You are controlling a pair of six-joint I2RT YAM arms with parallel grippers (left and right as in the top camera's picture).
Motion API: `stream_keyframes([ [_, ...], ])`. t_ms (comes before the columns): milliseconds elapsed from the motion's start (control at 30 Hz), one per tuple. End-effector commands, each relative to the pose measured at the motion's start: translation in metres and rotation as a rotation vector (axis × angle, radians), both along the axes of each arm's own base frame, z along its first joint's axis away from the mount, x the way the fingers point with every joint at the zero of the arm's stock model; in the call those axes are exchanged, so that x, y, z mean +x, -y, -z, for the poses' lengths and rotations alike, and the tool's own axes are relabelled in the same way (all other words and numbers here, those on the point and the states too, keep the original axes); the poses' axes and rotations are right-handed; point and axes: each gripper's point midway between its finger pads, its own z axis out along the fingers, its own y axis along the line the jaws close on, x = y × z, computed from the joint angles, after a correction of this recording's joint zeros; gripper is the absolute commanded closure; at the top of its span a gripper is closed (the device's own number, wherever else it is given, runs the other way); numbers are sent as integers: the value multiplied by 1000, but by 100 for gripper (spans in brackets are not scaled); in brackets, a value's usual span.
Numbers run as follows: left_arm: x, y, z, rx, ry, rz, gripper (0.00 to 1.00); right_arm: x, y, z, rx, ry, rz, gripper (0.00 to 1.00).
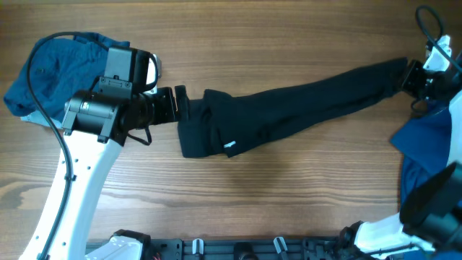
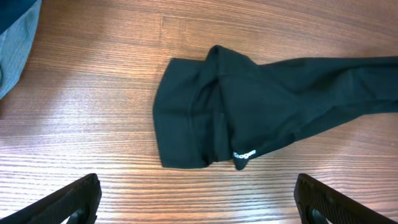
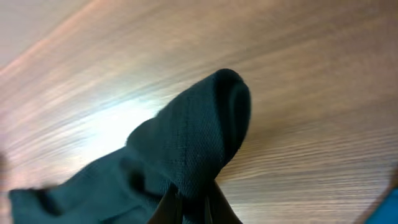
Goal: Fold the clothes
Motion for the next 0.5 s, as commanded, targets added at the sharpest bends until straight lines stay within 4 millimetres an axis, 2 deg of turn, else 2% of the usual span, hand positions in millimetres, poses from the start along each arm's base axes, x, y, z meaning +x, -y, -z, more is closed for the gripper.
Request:
stream_keyframes([
  [0,0,2,-13,-27,36,4,0,-2,-37,-2,4,-51,-30,96],
  [100,-2,5,-15,-41,36,11,1,-8,-60,20,-43,-142,-54,96],
  [167,-3,5,-17,-47,41,14,2,-9,-88,34,-65,-164,-115,96],
  [300,-4,5,-18,-48,46,14,2,-11,-134,43,-89,-188,-196,96],
  [467,-4,5,-18,-48,44,14,2,-27,-179,68,-150,-268,-254,96],
])
